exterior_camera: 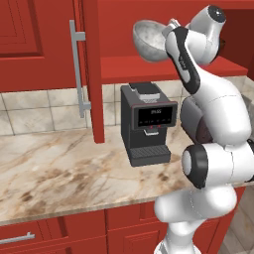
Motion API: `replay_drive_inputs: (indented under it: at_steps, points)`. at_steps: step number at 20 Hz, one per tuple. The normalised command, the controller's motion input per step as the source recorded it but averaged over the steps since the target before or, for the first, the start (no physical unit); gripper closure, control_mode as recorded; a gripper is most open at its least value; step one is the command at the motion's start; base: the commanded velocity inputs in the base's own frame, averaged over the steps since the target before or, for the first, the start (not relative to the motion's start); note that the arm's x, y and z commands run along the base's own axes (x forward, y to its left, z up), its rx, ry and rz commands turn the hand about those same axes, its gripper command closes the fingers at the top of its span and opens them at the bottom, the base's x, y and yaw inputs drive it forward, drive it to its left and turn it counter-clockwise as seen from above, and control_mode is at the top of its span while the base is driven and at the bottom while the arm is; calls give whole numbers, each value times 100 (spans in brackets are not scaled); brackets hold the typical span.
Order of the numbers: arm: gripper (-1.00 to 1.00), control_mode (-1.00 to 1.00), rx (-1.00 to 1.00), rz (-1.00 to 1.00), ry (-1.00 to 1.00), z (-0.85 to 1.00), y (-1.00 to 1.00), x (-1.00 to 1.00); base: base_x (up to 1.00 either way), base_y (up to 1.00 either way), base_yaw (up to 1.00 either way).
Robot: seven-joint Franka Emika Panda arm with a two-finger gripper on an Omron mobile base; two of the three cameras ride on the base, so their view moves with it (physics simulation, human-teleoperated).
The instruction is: Move the bowls from the cabinet to the plates on the dining table.
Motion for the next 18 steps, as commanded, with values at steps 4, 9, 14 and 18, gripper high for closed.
replay_drive_inputs:
  at_steps: [4,9,14,18]
  points:
    - [100,-100,0,0,1,0,0,-56,0,0,0]
    - [100,-100,0,0,0,4,0,-69,0,0,0]
    - [100,-100,0,0,0,12,0,-81,0,0,0]
    - [100,-100,0,-1,4,11,0,-81,0,0,0]
